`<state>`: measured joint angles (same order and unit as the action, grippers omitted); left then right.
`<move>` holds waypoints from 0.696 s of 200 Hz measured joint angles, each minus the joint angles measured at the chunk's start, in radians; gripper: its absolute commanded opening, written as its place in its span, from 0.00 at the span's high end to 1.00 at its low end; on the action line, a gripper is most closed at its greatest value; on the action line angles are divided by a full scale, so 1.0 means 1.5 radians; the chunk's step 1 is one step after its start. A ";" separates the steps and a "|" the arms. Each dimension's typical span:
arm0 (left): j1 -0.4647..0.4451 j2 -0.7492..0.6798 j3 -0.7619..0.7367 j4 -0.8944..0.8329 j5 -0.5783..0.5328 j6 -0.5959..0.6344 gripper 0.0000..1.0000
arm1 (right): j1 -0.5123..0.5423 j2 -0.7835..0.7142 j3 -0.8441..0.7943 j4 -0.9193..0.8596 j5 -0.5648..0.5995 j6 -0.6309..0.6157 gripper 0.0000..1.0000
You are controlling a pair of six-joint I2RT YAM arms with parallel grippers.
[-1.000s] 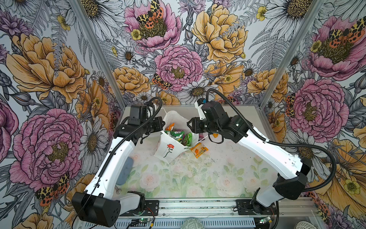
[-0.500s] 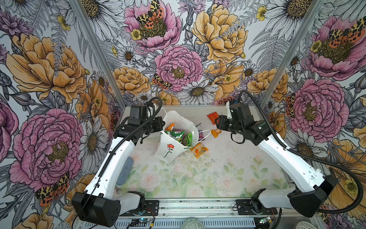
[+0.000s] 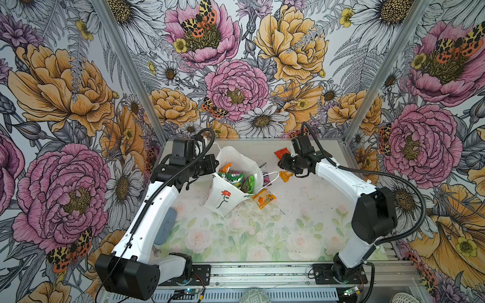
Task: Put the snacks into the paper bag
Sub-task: 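Raise the right gripper and move it to the purple Fox's Berries bag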
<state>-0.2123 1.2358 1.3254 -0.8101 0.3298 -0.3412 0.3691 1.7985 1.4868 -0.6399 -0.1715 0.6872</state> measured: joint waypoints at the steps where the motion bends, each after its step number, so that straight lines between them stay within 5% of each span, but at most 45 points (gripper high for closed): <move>1: 0.000 0.000 0.000 0.000 0.000 0.000 0.99 | 0.000 0.004 0.002 0.001 -0.001 0.000 0.46; 58: 0.000 0.000 0.000 0.000 0.000 0.000 0.99 | 0.001 0.198 0.149 0.018 -0.073 -0.010 0.40; 139: 0.001 0.000 0.000 0.000 0.000 0.000 0.99 | 0.001 0.337 0.262 0.021 -0.112 -0.009 0.44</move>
<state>-0.2111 1.2358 1.3254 -0.8101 0.3298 -0.3412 0.3698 2.3043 1.8797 -0.6083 -0.3397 0.6731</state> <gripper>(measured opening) 0.050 0.590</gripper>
